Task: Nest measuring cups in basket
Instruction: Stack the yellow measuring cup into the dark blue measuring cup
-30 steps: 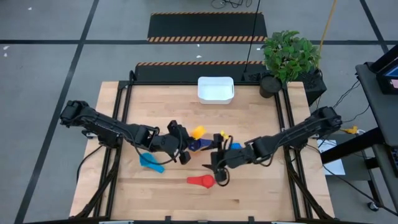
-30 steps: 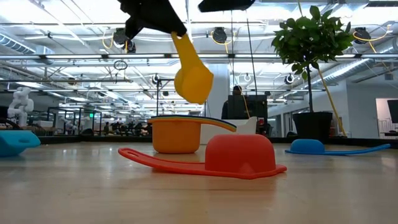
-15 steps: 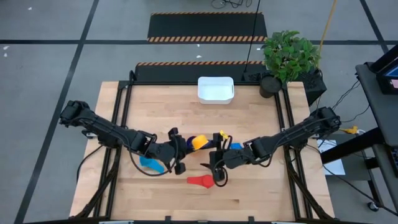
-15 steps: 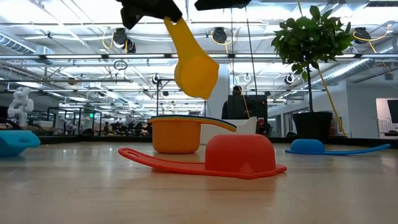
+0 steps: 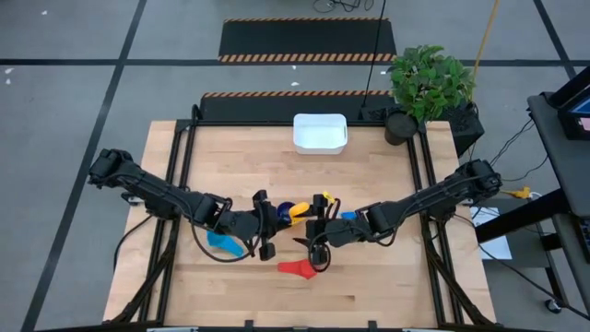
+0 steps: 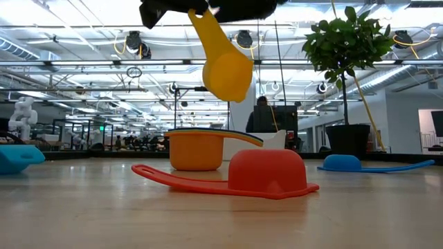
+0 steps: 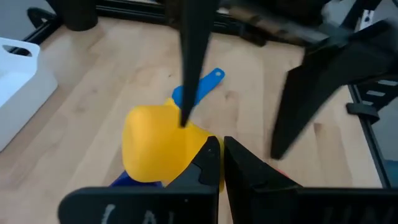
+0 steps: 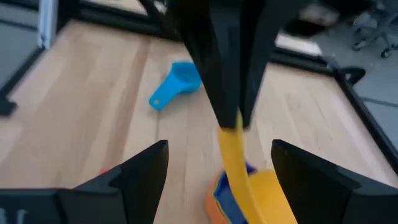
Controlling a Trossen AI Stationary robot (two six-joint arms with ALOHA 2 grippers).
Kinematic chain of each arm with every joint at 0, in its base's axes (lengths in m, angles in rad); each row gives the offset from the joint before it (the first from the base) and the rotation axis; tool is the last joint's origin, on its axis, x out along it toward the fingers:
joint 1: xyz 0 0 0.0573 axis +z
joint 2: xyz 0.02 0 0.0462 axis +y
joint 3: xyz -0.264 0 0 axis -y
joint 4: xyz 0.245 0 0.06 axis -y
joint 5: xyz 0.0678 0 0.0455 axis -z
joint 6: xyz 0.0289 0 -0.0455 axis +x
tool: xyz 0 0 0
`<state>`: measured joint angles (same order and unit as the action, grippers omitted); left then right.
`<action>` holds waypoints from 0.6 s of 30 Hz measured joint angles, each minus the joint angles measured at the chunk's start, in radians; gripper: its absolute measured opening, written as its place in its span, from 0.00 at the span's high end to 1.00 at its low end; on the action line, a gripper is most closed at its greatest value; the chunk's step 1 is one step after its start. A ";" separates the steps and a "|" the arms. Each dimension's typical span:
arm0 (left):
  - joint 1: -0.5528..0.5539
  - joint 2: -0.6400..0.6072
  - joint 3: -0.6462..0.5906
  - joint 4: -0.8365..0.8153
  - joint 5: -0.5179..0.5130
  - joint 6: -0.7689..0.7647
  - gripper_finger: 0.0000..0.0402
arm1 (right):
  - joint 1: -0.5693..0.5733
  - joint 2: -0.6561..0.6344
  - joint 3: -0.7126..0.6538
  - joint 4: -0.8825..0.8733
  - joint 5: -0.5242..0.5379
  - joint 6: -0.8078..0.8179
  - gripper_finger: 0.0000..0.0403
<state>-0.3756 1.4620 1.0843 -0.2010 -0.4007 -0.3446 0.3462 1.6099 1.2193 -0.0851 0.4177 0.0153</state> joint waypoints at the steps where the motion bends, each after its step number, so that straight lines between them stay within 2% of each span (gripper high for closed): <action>1: 0.000 0.000 0.000 0.002 0.007 0.001 0.99 | -0.004 0.003 -0.001 -0.008 -0.001 0.002 0.31; 9: -0.003 0.000 0.000 0.022 0.045 0.036 0.99 | -0.027 0.042 0.000 0.015 -0.003 -0.006 0.35; 18: -0.008 0.000 0.000 0.029 0.061 0.076 0.99 | -0.029 0.038 -0.001 0.013 -0.057 0.006 0.58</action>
<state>-0.3832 1.4620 1.0843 -0.1717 -0.3401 -0.2688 0.3168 1.6480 1.2182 -0.0719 0.3609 0.0214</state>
